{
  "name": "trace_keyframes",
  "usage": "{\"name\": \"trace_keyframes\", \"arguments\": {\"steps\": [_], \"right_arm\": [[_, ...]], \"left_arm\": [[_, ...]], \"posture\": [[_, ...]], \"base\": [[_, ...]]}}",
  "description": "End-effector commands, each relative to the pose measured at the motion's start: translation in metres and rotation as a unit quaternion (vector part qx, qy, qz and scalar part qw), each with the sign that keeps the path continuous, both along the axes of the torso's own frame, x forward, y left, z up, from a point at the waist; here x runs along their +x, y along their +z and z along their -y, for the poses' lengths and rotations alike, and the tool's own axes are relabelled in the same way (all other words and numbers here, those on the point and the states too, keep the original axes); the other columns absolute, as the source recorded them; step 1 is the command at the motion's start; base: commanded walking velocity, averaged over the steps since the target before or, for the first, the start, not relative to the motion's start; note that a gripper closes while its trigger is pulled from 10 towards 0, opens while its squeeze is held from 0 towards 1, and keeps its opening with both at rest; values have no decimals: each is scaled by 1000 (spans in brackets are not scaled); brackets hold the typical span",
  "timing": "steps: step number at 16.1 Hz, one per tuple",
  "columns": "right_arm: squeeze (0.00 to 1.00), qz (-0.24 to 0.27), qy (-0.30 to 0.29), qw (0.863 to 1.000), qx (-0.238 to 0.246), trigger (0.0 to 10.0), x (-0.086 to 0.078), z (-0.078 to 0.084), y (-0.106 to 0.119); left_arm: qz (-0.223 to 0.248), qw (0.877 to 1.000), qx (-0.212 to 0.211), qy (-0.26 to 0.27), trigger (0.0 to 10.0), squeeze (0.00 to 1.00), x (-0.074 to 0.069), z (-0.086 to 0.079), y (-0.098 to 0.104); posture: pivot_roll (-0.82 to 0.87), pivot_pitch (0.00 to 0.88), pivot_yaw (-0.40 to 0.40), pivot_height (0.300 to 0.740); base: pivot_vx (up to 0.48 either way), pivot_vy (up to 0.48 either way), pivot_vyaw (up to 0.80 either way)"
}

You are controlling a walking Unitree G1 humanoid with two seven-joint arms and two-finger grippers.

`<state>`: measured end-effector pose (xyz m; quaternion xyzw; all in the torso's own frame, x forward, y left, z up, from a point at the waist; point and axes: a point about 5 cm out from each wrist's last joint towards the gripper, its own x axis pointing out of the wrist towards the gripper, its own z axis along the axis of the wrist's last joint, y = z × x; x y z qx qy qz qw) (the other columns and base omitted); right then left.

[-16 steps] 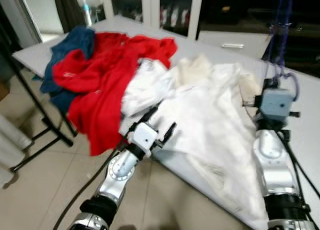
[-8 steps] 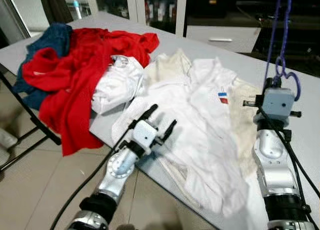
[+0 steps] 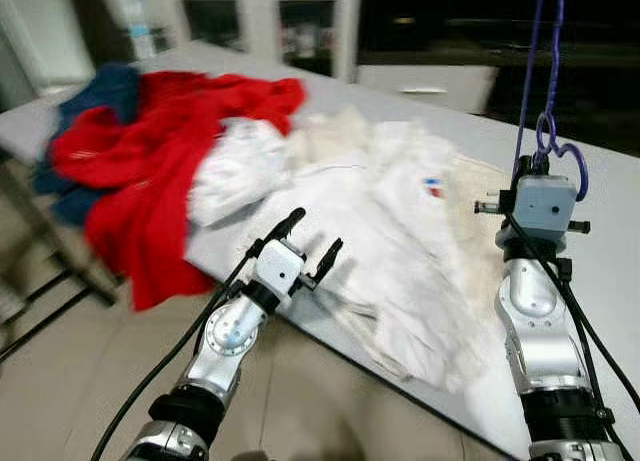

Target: Hang hanger

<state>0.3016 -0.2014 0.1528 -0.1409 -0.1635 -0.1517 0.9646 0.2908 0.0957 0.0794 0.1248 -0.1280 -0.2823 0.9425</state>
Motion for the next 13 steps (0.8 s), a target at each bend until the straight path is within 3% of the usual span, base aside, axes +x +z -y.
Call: {"name": "trace_keyframes", "arguments": {"steps": [1, 5, 9, 10, 12, 13], "right_arm": [[0, -3, -7, 1000, 3, 10000, 1, 4, 1], [0, -5, -7, 1000, 3, 10000, 1, 4, 1], [0, -10, 17, 1000, -4, 10000, 2, -3, 0], [0, -14, 26, 1000, -3, 10000, 3, -5, -1], [0, -16, 32, 999, -2, 10000, 4, -6, -1], [0, -20, 43, 999, -1, 10000, 4, -7, -1]], "left_arm": [[7, 1000, 5, -10, 10000, 216, 3, 3, 4], [6, 1000, 5, -11, 10000, 216, 2, 4, 3], [10, 1000, 13, -15, 10000, 216, 2, 4, 3], [25, 997, 59, -40, 10000, 216, 1, 4, 3], [30, 994, 86, -61, 10000, 220, 0, 2, 3], [33, 988, 120, -90, 10000, 220, 3, -4, 8]], "posture": [[138, 0, 34, 740], [138, 0, 32, 740], [141, 0, 28, 740], [139, 1, 26, 740], [140, 2, 23, 740], [140, 2, 23, 740]], "base": [[0, 0, -681], [0, 0, -739], [0, 0, 0], [0, 0, 0], [0, 0, 0], [0, 0, 0]]}}
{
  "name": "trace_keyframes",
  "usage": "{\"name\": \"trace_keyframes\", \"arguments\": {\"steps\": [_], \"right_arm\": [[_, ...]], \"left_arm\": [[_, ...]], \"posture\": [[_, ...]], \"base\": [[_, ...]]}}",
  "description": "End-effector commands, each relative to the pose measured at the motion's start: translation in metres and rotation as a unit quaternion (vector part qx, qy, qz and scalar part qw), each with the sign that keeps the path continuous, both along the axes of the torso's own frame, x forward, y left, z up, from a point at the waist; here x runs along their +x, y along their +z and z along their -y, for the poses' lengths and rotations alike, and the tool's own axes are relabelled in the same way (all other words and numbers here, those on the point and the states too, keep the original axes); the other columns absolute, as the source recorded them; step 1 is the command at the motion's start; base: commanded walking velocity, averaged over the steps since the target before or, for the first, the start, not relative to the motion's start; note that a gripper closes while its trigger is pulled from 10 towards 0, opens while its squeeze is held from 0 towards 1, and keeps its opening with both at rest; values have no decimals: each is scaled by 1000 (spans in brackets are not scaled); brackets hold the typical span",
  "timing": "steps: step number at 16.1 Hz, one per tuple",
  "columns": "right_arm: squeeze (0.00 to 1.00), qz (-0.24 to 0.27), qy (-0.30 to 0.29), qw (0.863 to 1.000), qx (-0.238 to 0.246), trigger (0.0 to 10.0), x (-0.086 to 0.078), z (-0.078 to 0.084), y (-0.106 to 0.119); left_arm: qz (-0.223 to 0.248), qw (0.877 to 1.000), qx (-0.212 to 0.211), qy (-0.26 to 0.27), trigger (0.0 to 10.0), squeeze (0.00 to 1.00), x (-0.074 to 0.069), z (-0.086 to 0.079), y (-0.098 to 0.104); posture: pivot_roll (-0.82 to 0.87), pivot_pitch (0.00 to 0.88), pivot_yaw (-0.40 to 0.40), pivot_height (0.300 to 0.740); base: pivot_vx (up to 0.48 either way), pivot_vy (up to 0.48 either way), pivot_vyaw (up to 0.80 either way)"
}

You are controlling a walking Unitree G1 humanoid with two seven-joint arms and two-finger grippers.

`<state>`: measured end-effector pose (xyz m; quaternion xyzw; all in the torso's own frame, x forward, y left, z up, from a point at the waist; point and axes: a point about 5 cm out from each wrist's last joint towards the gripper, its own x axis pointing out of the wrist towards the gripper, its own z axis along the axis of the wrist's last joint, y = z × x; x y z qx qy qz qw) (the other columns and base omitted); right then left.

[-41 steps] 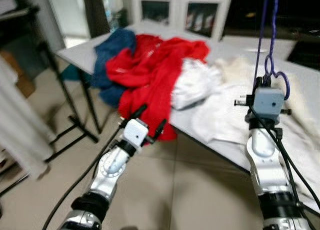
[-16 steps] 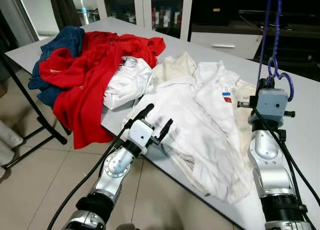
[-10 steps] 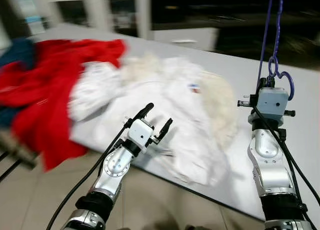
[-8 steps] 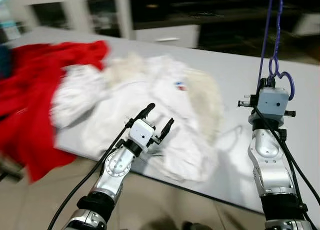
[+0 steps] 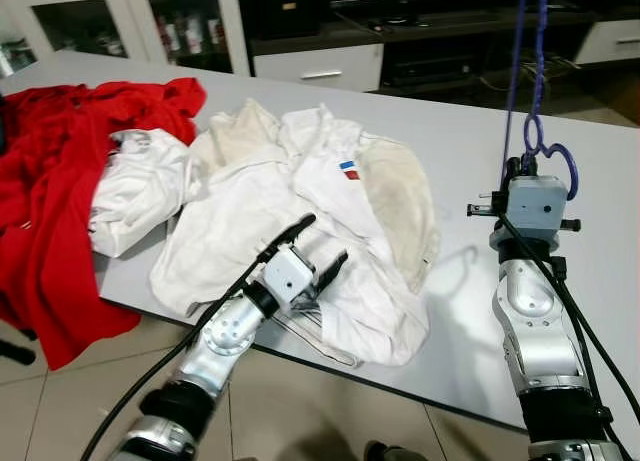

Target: Hang hanger

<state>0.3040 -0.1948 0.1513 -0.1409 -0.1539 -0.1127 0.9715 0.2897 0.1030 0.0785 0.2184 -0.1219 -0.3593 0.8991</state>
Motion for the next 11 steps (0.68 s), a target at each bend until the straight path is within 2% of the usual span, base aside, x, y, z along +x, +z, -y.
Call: {"name": "trace_keyframes", "arguments": {"steps": [1, 2, 3, 5, 6, 8, 9, 11], "right_arm": [[0, -5, 12, 1000, 3, 10000, 2, -1, 0], [0, -5, 16, 1000, 3, 10000, 3, -2, 1], [0, -5, 18, 1000, 3, 10000, 3, -3, 1], [0, -4, 21, 1000, 2, 10000, 3, -3, 1], [0, -4, 23, 1000, 2, 10000, 3, -3, 2], [0, -5, 25, 1000, 3, 10000, 3, -2, 1], [0, -5, 27, 1000, 3, 10000, 3, -3, 2], [0, -6, 35, 999, 1, 10000, 4, -4, 2]], "left_arm": [[17, 998, 50, -42, 10000, 224, 6, -3, 11], [19, 992, 104, -64, 10000, 224, 7, -11, 11], [17, 988, 137, -72, 10000, 227, 9, -19, 11], [17, 987, 147, -66, 10000, 231, 14, -31, 20], [21, 986, 153, -64, 10000, 227, 18, -40, 30], [20, 984, 160, -69, 10000, 235, 20, -48, 40], [15, 983, 164, -76, 10000, 235, 20, -52, 45], [-19, 975, 188, -118, 10000, 235, 10, -56, 52]], "posture": [[140, 2, 23, 740], [141, 1, 24, 740], [141, 1, 24, 740], [138, 0, 25, 740], [138, 0, 25, 740], [138, 0, 24, 740], [139, 2, 23, 740], [141, 3, 22, 740]], "base": [[0, 0, 0], [0, 0, 0], [0, 0, 0], [0, 0, 0], [0, 0, 0], [0, 0, 0], [0, 0, 0], [0, 0, 0]]}}
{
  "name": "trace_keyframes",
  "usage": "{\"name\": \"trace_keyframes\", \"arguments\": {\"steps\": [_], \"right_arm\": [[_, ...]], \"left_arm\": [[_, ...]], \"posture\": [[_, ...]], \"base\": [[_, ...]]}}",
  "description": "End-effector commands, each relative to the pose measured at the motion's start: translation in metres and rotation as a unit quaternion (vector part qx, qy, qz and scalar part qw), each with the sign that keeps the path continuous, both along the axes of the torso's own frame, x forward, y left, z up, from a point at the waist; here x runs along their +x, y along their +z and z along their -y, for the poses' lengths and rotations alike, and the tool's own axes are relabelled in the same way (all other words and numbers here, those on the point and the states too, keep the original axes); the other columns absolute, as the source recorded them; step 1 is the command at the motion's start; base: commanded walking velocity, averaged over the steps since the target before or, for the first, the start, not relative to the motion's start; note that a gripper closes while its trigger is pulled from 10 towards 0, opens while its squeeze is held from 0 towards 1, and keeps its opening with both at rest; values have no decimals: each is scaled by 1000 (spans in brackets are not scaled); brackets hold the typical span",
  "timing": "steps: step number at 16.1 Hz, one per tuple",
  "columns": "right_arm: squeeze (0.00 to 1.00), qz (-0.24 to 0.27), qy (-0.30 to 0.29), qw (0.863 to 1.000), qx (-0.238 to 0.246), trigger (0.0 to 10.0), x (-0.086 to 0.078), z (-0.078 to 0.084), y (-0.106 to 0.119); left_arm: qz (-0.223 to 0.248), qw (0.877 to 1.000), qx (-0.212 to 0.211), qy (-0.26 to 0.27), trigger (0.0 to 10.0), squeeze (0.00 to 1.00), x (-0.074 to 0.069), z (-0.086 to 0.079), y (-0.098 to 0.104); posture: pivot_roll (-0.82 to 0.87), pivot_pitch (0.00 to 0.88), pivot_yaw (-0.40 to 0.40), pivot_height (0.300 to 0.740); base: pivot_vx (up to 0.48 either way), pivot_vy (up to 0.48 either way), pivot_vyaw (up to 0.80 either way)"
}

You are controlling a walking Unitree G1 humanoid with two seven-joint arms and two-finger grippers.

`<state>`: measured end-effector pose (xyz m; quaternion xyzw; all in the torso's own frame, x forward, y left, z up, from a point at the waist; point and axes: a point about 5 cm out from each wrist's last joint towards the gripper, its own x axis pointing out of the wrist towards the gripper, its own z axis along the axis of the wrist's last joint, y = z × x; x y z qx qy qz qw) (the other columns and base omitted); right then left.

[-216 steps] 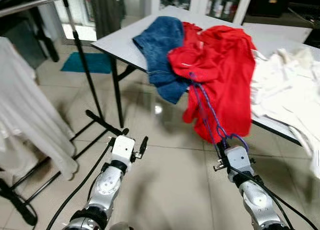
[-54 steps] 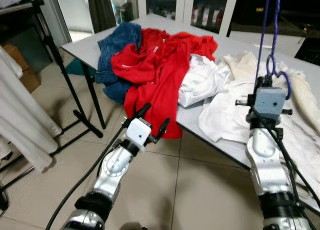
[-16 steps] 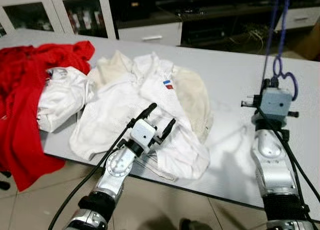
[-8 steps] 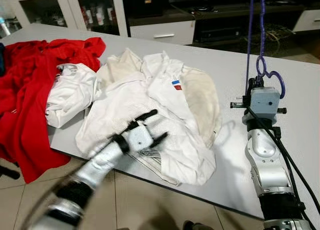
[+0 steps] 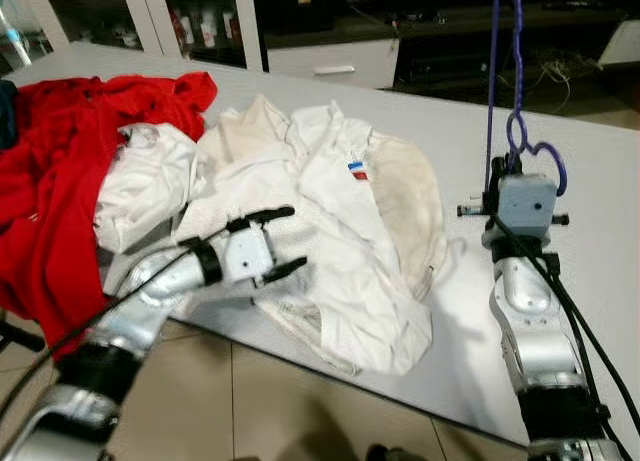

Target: Hang hanger

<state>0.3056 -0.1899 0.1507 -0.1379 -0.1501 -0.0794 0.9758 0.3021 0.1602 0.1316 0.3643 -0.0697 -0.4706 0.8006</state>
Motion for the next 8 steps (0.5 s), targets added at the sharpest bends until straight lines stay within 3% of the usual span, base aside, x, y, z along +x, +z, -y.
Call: {"name": "trace_keyframes", "arguments": {"steps": [1, 3, 8], "right_arm": [[0, 2, 5, 1000, 1, 10000, 2, 1, 3], [0, 1, 7, 1000, 1, 10000, 2, 1, 3], [0, -2, 13, 1000, 4, 10000, 2, 0, 2]], "left_arm": [[-28, 999, 30, -32, 10000, 235, -12, 1, -3], [-37, 996, 55, -56, 10000, 239, -22, 4, -6], [-67, 990, 67, -104, 10000, 259, -43, 19, -6]], "posture": [[141, 5, 22, 740], [141, 8, 22, 740], [150, 10, 21, 740]], "base": [[0, 0, 0], [0, 0, 0], [0, 0, 0]]}}
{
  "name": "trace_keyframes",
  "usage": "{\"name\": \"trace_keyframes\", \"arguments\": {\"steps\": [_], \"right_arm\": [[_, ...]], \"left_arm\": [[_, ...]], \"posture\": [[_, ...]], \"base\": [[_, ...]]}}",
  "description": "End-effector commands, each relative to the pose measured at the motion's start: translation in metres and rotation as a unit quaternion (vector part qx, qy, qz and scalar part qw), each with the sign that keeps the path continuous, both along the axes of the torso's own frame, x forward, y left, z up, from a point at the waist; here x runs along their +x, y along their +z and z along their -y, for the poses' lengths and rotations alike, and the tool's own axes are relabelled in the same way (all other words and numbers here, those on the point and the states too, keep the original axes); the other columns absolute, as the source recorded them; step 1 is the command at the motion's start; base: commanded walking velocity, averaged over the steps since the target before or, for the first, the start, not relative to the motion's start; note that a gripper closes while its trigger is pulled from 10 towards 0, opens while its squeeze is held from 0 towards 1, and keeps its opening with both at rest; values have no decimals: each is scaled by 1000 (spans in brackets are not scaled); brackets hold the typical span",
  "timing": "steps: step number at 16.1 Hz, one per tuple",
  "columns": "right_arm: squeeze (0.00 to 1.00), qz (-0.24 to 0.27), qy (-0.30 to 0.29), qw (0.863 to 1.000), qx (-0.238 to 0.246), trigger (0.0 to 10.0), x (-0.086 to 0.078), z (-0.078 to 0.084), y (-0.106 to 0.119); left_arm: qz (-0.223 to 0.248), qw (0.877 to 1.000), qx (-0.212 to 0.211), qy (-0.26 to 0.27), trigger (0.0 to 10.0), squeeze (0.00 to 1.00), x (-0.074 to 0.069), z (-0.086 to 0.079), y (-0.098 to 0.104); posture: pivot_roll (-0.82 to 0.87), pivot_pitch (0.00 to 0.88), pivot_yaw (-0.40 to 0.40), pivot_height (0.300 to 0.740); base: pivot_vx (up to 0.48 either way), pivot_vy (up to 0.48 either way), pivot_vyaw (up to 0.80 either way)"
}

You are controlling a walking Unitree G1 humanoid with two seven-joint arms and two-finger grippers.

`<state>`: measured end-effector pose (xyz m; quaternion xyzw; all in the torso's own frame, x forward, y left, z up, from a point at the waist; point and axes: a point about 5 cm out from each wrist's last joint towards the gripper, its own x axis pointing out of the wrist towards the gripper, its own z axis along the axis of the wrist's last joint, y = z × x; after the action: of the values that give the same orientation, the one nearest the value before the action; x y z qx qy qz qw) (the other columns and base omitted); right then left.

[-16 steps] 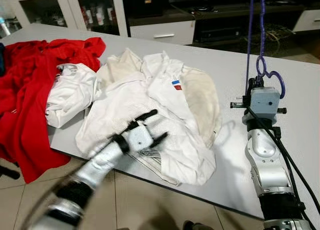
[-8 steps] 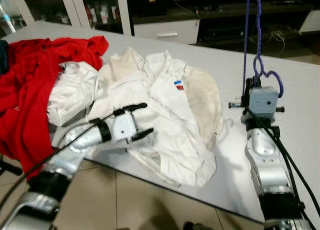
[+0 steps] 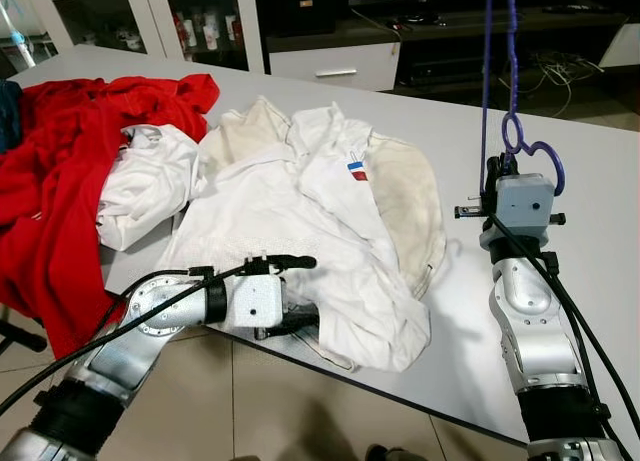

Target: Hang hanger

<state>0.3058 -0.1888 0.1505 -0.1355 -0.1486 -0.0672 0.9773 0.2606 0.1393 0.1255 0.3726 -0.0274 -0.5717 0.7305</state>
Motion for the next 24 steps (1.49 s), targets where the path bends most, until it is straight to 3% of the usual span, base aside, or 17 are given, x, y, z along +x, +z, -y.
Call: {"name": "trace_keyframes", "arguments": {"steps": [1, 7, 13, 14, 15, 17, 20, 21, 22, 24], "right_arm": [[0, 1, 2, 1000, 4, 10000, 2, 0, 2], [0, 2, 4, 1000, 8, 10000, 4, -1, 3], [0, 1, 5, 1000, 10, 10000, 4, -3, 2], [0, 1, 5, 1000, 11, 10000, 4, -3, 2], [0, 1, 5, 1000, 11, 10000, 5, -4, 1], [0, 2, 5, 1000, 11, 10000, 5, -4, 2], [0, 3, 5, 1000, 11, 10000, 6, -4, 2], [0, 4, 5, 1000, 11, 10000, 6, -4, 3], [0, 4, 6, 1000, 11, 10000, 6, -4, 3], [0, 5, 6, 1000, 11, 10000, 7, -5, 4]], "left_arm": [[-6, 1000, 12, -12, 10000, 247, -4, 1, -1], [-21, 998, 51, -19, 10000, 239, -5, 7, -20], [29, 994, 97, 49, 10000, 235, 19, 8, -38], [25, 993, 97, 63, 6118, 231, 23, 8, -40], [15, 992, 107, 68, 0, 224, 25, 8, -44], [11, 991, 100, 89, 0, 212, 29, 10, -48], [3, 991, 51, 120, 0, 212, 37, 21, -46], [-11, 993, -5, 119, 0, 204, 38, 41, -41], [-15, 993, -23, 117, 0, 204, 38, 47, -40], [-11, 994, -61, 86, 0, 184, 35, 77, -37]], "posture": [[150, 10, 21, 740], [147, 3, 22, 740], [142, 1, 25, 740], [142, 1, 25, 740], [142, 0, 26, 740], [141, 0, 27, 740], [142, 0, 27, 740], [142, 0, 27, 740], [142, 0, 27, 740], [139, 0, 27, 740]], "base": [[0, 0, 0], [0, 0, 0], [0, 0, 0], [0, 0, 0], [0, 0, 0], [0, 0, 0], [266, 0, 0], [349, 0, 0], [349, 0, 0], [356, 0, 0]]}}
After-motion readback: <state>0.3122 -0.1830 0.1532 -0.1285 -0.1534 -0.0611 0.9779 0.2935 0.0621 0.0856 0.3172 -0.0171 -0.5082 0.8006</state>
